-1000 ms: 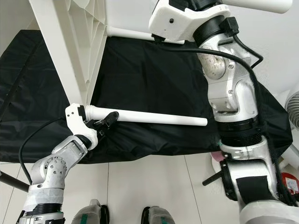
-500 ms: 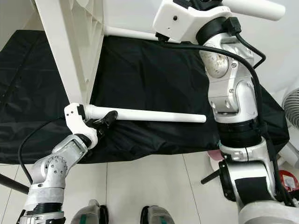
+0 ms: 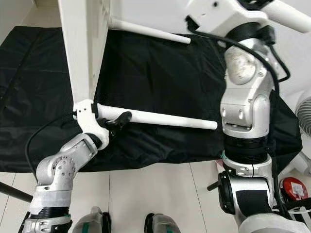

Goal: Building children table

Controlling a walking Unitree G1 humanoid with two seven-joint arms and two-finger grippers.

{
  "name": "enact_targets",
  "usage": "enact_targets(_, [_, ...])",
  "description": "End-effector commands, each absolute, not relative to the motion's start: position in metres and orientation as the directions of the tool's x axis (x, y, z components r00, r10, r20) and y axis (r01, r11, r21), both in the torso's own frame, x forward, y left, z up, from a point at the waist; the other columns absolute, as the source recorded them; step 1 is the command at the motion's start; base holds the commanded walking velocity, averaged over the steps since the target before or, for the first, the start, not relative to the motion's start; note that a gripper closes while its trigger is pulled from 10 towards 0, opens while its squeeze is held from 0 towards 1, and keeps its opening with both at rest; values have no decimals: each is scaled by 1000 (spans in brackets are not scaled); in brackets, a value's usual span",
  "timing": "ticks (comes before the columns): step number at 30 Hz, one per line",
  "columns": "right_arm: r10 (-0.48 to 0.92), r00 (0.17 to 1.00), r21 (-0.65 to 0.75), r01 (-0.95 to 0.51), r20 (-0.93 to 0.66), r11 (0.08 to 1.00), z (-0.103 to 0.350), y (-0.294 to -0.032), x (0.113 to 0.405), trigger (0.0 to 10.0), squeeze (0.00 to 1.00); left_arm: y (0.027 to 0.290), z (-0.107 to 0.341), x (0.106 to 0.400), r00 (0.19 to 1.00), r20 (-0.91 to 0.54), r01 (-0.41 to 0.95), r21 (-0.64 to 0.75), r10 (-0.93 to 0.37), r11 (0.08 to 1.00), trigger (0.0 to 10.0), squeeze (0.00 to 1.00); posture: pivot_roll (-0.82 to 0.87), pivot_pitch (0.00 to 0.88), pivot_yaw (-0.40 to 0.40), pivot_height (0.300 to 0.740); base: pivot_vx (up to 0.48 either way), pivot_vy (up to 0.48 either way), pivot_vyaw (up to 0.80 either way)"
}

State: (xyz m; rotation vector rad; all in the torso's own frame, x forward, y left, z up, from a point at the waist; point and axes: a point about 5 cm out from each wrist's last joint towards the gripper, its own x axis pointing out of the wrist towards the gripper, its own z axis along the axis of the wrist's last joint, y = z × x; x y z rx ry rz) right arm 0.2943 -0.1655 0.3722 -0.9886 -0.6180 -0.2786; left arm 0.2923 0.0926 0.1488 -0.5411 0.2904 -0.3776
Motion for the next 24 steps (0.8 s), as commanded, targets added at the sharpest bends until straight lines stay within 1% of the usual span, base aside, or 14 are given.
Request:
enact_targets(1, [-122, 746, -484, 538, 655, 690, 385, -186, 284, 0, 0, 87, 143, 294, 901, -256, 161, -549, -349, 820, 10000, 0, -20, 65, -29, 740, 0, 0, 0])
enact_targets(2, [-130, 747, -480, 539, 652, 692, 385, -187, 284, 0, 0, 85, 148, 297, 910, -235, 153, -578, -343, 801, 10000, 0, -24, 71, -32, 740, 0, 0, 0])
enact_targets(4, [-130, 747, -480, 539, 652, 692, 385, -187, 284, 0, 0, 85, 148, 297, 910, -235, 153, -578, -343, 801, 10000, 0, -24, 71, -32, 740, 0, 0, 0])
enact_targets(6, [-152, 752, -472, 543, 641, 695, 385, -190, 284, 0, 0, 75, 168, 309, 930, -159, 142, -679, -332, 721, 10000, 0, -24, 75, -35, 740, 0, 0, 0])
enact_targets(7, [-159, 755, -471, 544, 637, 695, 386, -191, 285, 0, 0, 67, 179, 314, 937, -122, 128, -754, -328, 645, 10000, 0, -23, 80, -45, 740, 0, 0, 0])
enact_targets(8, [-159, 755, -471, 544, 637, 695, 386, -191, 285, 0, 0, 67, 179, 314, 937, -122, 128, -754, -328, 645, 10000, 0, -23, 80, -45, 740, 0, 0, 0])
enact_targets(10, [-166, 758, -470, 544, 631, 695, 386, -192, 286, 0, 0, 57, 191, 321, 942, -82, 112, -837, -324, 536, 10000, 0, -20, 81, -54, 740, 0, 0, 0])
enact_targets(11, [-166, 758, -470, 544, 631, 695, 386, -192, 286, 0, 0, 57, 191, 321, 942, -82, 112, -837, -324, 536, 10000, 0, -20, 81, -54, 740, 0, 0, 0])
enact_targets(12, [-169, 761, -469, 541, 627, 698, 388, -193, 289, 0, 0, 51, 207, 327, 954, -31, 104, -900, -299, 424, 0, 0, -19, 83, -56, 740, 0, 0, 0])
enact_targets(13, [-169, 761, -469, 541, 627, 698, 388, -193, 289, 0, 0, 51, 207, 327, 954, -31, 104, -900, -299, 424, 0, 0, -19, 83, -56, 740, 0, 0, 0])
enact_targets(14, [-169, 761, -470, 542, 627, 697, 389, -194, 290, 0, 0, 50, 213, 329, 958, -15, 104, -914, -288, 392, 0, 0, -19, 83, -56, 740, 0, 0, 0])
enact_targets(18, [-168, 760, -470, 542, 628, 697, 391, -194, 291, 0, 0, 52, 222, 331, 965, 19, 124, -911, -260, 393, 0, 0, -24, 87, -56, 740, 0, 0, 0])
enact_targets(23, [-165, 760, -467, 539, 629, 701, 395, -195, 294, 0, 0, 58, 236, 327, 969, 66, 166, -888, -238, 430, 0, 0, -21, 94, -62, 740, 0, 0, 0])
enact_targets(24, [-141, 762, -469, 521, 632, 713, 397, -192, 295, 0, 0, 67, 245, 323, 971, 113, 200, -865, -209, 460, 0, 0, -23, 98, -62, 740, 0, 0, 0])
